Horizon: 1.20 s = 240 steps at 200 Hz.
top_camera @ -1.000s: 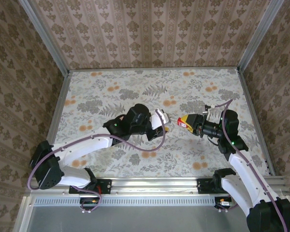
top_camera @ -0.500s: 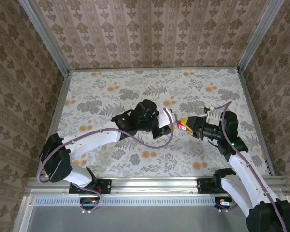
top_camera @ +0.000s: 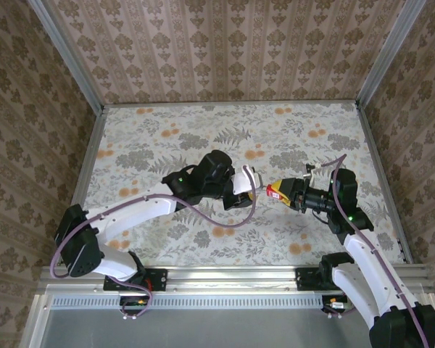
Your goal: Unlock with the key
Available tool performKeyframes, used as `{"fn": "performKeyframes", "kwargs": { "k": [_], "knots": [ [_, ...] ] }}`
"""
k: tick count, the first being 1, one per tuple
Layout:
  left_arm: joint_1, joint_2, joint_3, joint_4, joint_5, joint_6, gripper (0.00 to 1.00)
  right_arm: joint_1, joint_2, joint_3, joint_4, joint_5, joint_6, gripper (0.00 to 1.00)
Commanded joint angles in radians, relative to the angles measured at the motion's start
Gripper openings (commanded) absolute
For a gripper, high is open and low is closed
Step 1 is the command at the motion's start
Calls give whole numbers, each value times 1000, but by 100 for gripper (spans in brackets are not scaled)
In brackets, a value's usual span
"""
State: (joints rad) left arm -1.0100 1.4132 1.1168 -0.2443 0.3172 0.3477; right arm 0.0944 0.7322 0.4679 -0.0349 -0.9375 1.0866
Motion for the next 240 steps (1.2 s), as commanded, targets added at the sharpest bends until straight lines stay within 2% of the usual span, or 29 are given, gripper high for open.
{"fn": "performKeyframes", "kwargs": {
  "k": [1, 15, 69, 81, 112, 134, 169, 240],
  "knots": [
    [16, -22, 8, -10, -44, 24, 47, 7, -16, 3, -14, -46, -26, 21],
    [18, -7, 24, -18, -43, 28, 50, 10, -19, 2, -15, -46, -25, 21],
    [14, 57, 86, -45, -26, 49, 53, 22, -28, -10, -22, -47, -27, 21],
    [10, 73, 105, -64, -11, 54, 47, 25, -28, -11, -20, -47, -29, 21],
    [0, 99, 129, -95, 11, 59, 19, 27, -29, -15, -23, -38, -30, 21],
    [-7, 97, 126, -102, 14, 60, 9, 26, -31, -13, -28, -24, -32, 21],
    [-11, 89, 120, -112, -6, 66, 3, 25, -22, -3, -23, -21, -33, 21],
    [-4, 66, 97, -114, -53, 84, 2, 21, -27, 1, -33, -20, -37, 20]
  ]
}}
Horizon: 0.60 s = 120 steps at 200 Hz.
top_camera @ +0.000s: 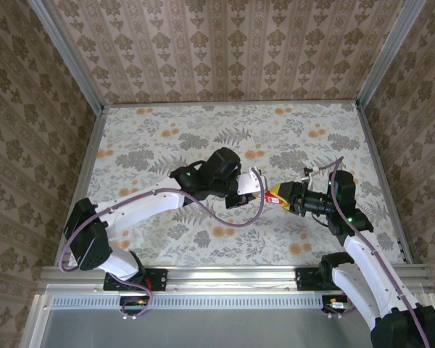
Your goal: Unlock with the key
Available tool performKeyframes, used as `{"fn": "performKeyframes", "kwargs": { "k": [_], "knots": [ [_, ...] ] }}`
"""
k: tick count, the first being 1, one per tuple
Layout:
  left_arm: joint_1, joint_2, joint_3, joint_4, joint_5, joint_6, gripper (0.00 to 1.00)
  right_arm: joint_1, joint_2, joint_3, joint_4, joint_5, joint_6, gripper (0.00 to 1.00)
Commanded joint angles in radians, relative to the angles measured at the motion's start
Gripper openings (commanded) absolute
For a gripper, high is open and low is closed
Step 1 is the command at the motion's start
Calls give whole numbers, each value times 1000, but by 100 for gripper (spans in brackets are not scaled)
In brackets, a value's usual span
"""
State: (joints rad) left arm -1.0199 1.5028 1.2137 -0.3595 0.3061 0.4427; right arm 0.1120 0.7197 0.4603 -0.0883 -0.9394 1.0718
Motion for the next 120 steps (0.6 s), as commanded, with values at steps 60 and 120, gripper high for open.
{"fn": "performKeyframes", "kwargs": {
  "k": [60, 120],
  "knots": [
    [24, -48, -12, -4, -61, -4, 2, -10, -13, 16, 0, -27, -36, 19],
    [31, -61, -23, -16, -85, 4, 1, -29, -5, 28, -7, -40, -49, 19]
  ]
}}
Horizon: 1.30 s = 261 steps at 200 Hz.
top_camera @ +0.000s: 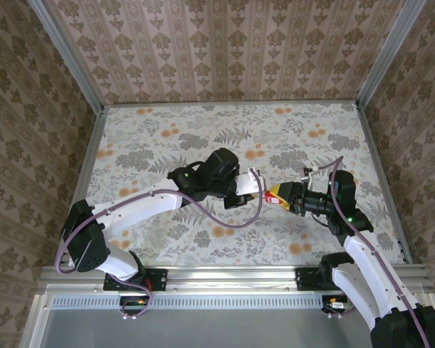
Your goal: Unlock with the key
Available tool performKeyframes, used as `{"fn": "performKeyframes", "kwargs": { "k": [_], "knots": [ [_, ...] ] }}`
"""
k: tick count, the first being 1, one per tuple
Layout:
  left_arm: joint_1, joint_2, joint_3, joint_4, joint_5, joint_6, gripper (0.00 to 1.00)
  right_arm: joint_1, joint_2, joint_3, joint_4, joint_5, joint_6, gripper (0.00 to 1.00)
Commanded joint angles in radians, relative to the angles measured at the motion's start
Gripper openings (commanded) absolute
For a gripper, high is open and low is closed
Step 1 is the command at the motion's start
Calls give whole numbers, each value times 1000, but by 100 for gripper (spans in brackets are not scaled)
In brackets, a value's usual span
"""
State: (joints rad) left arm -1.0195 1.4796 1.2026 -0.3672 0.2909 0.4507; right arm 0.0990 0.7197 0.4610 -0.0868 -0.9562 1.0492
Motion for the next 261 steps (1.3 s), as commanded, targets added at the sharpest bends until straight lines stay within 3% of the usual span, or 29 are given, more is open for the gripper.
{"fn": "performKeyframes", "kwargs": {
  "k": [1, 67, 123, 171, 208, 244, 261],
  "knots": [
    [31, -39, -11, -9, -70, -4, 1, -16, -5, 28, -9, -24, -26, 19],
    [34, -55, -32, -23, -107, -10, 4, -43, -5, 48, -27, -41, -42, 19],
    [30, -90, -59, -12, -126, -33, 15, -48, -5, 55, -25, -44, -34, 19],
    [29, -122, -95, 19, -145, -39, 17, -48, 3, 54, 4, -53, -10, 19],
    [24, -94, -89, 41, -124, -57, 41, -47, -4, 46, 10, -55, 1, 19],
    [11, -83, -79, 51, -145, -53, 46, -47, -5, 43, 5, -50, 1, 19],
    [-21, -93, -86, 88, -223, -40, 54, -47, -1, 37, 7, -39, 0, 19]
  ]
}}
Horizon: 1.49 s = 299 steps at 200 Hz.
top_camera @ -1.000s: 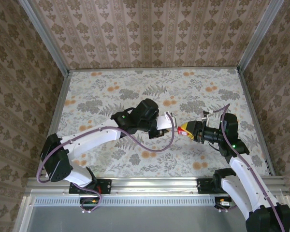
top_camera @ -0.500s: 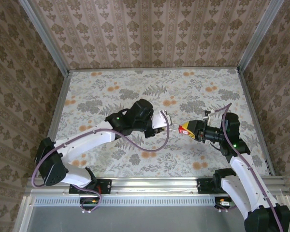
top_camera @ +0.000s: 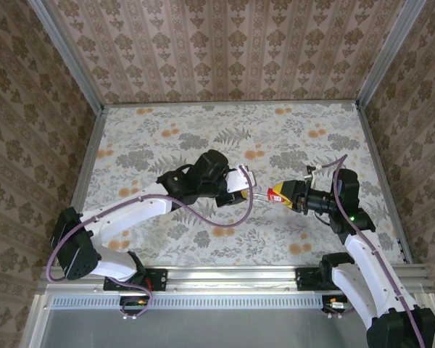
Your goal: Unlock with the key
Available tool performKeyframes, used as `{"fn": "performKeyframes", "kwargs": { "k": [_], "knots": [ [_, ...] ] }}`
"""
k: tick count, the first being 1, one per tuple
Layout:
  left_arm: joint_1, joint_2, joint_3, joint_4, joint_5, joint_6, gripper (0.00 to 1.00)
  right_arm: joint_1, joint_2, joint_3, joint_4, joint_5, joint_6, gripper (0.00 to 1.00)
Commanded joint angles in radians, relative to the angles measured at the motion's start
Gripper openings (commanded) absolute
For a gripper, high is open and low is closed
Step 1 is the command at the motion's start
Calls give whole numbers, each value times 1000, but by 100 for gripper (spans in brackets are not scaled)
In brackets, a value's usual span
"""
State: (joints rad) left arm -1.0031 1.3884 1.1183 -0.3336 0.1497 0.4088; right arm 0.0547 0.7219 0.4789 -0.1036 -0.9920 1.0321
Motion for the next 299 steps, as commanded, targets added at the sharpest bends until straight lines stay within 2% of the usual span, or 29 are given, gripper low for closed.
{"fn": "performKeyframes", "kwargs": {
  "k": [1, 20, 46, 71, 101, 135, 187, 299],
  "knots": [
    [-42, -3, -4, 58, -90, 4, 55, -3, -3, 18, 24, -2, 17, 19],
    [-132, -10, -54, 167, -263, 90, 62, -3, 2, 6, 44, 21, 44, 19],
    [-264, 19, -171, 456, -507, 263, 64, 2, -7, -1, 53, 64, 86, 19],
    [-323, 61, -227, 695, -622, 385, 68, 5, -24, -3, 48, 87, 111, 19],
    [-330, 71, -262, 881, -625, 429, 74, 11, -44, -11, 47, 92, 130, 19],
    [-348, 117, -265, 998, -641, 481, 74, 18, -66, -23, 54, 105, 154, 19],
    [-351, 174, -226, 962, -638, 500, 71, 23, -65, -26, 80, 97, 172, 19],
    [-345, 227, -198, 996, -667, 558, 43, 29, -74, -33, 72, 90, 184, 20]
  ]
}}
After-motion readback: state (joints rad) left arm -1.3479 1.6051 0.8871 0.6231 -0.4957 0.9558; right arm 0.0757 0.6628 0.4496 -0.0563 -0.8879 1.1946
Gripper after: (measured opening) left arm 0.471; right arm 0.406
